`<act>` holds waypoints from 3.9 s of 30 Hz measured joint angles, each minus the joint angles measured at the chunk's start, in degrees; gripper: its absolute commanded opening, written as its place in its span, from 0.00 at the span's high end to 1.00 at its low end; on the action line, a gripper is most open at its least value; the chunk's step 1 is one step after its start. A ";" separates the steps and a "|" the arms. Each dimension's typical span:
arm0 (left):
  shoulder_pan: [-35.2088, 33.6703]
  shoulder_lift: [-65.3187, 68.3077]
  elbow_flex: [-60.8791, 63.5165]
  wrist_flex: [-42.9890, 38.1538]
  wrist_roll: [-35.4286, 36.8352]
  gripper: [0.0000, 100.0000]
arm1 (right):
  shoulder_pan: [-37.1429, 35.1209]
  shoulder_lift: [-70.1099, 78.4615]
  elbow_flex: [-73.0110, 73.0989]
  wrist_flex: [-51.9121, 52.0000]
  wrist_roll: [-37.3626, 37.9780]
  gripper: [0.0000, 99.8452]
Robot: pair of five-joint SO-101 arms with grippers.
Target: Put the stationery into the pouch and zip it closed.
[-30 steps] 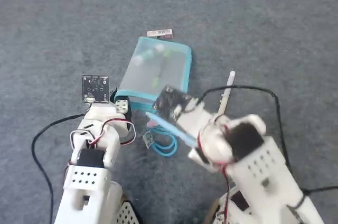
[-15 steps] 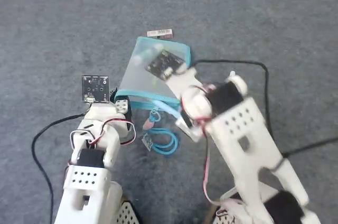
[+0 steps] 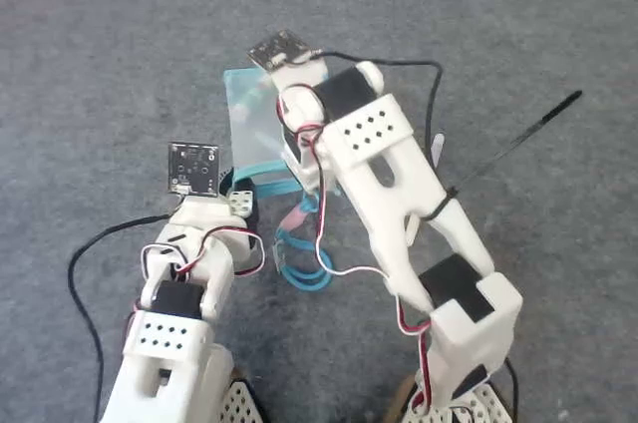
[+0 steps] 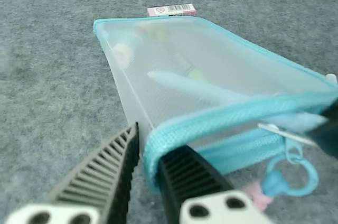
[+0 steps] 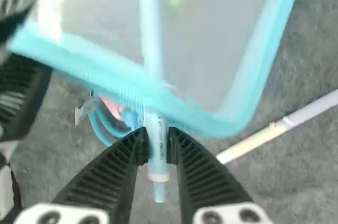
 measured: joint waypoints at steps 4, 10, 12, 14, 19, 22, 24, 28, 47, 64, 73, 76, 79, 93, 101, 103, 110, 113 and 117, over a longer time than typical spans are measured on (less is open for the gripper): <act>0.26 0.00 0.00 0.00 0.00 0.99 | -1.76 1.23 -4.31 0.00 -0.35 0.76; -0.18 0.00 -0.09 0.00 -0.35 0.99 | -2.73 1.32 -7.74 0.00 -0.18 0.76; -0.18 0.00 -0.09 0.00 -0.62 0.99 | -2.64 1.05 -7.74 0.00 0.26 0.76; -0.18 0.00 -0.09 0.00 -0.62 0.99 | -1.14 -0.62 -7.74 0.00 0.35 0.76; -0.18 0.00 -0.09 0.00 -0.62 0.99 | 5.80 -8.97 -4.40 0.00 0.35 0.76; -0.26 0.00 -0.09 0.00 -0.62 0.99 | 13.63 -10.46 4.84 -0.18 0.35 0.76; -1.49 0.00 -0.35 0.00 -0.62 0.99 | 18.99 -9.49 12.40 -1.67 0.35 0.76; -6.24 0.00 -2.46 0.00 -0.35 0.99 | 26.99 -4.48 23.21 -8.00 0.35 0.76; -4.66 0.00 -2.81 0.79 -1.58 0.99 | 22.68 14.33 25.93 -16.53 -3.69 0.86; -4.57 0.00 -2.81 0.79 -1.58 0.99 | 30.77 11.16 25.93 -15.56 -3.87 0.99; -4.57 0.00 -2.81 0.79 -1.14 0.99 | 30.95 -12.75 25.93 -6.68 0.35 0.99; -4.57 0.00 -2.81 0.79 -1.14 0.99 | 27.52 -21.27 25.93 -3.25 4.75 0.99; -4.57 0.00 -2.81 0.79 -1.14 0.99 | 22.95 -28.04 26.11 -0.44 8.35 0.99; -4.57 0.00 -2.81 0.79 -1.14 0.99 | 2.11 -44.04 48.88 0.00 20.48 0.99; -4.57 0.00 -2.81 0.79 -1.14 0.99 | -1.32 -43.08 50.20 0.00 19.16 0.99; -4.57 0.00 -2.81 0.79 -1.14 0.99 | -1.23 -40.70 49.85 0.00 18.11 0.99; -4.57 0.00 -2.81 0.79 -1.14 0.99 | -1.23 -26.29 39.56 0.00 16.44 0.99; -4.57 0.00 -2.81 0.79 -1.14 0.99 | -1.32 -20.75 33.76 0.00 14.86 0.99; -4.57 0.00 -2.81 0.79 -1.14 0.99 | -1.32 -15.91 27.52 0.00 14.33 0.99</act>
